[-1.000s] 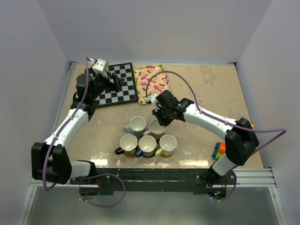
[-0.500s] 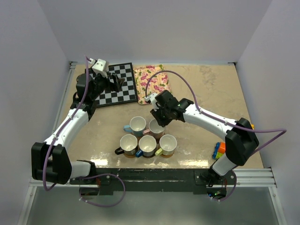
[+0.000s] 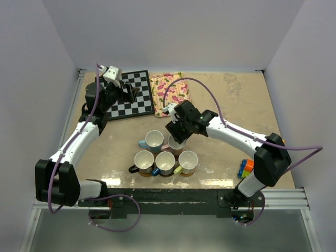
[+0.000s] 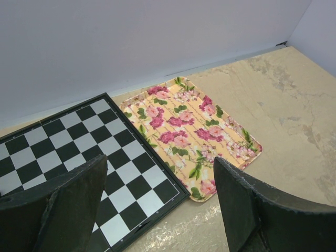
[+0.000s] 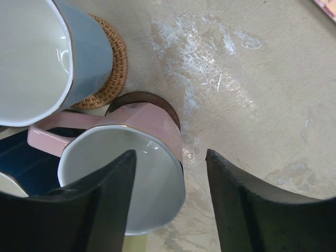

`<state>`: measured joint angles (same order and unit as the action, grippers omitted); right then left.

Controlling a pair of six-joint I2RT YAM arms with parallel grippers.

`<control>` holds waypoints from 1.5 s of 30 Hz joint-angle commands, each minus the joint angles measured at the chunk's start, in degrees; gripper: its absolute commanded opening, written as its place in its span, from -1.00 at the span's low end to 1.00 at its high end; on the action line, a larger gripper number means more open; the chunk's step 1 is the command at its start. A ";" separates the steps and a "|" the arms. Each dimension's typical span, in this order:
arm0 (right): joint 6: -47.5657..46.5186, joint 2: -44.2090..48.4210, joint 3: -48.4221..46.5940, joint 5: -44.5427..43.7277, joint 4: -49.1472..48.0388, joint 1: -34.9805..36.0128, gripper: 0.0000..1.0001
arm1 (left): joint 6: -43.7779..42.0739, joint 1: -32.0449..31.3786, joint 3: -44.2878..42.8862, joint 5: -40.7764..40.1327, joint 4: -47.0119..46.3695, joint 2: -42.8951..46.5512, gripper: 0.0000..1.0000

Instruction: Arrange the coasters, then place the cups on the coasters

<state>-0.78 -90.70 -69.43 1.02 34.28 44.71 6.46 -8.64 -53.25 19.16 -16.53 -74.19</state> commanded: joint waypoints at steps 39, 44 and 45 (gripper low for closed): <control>16.51 33.64 18.89 -2.85 -48.94 -34.69 0.58 | 4.97 6.54 4.12 -23.38 3.53 17.15 0.86; 14.67 35.15 19.42 -3.57 -50.98 -34.69 0.58 | 4.79 6.10 4.12 -24.87 3.70 17.94 0.86; 14.49 35.32 19.59 -3.57 -51.16 -34.69 0.57 | 4.70 6.01 4.12 -25.04 3.70 18.03 0.86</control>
<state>14.90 -56.05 -51.05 -0.10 -11.14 10.02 12.43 -2.09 -49.76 -3.95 -10.44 -56.64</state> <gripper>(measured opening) 0.789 0.929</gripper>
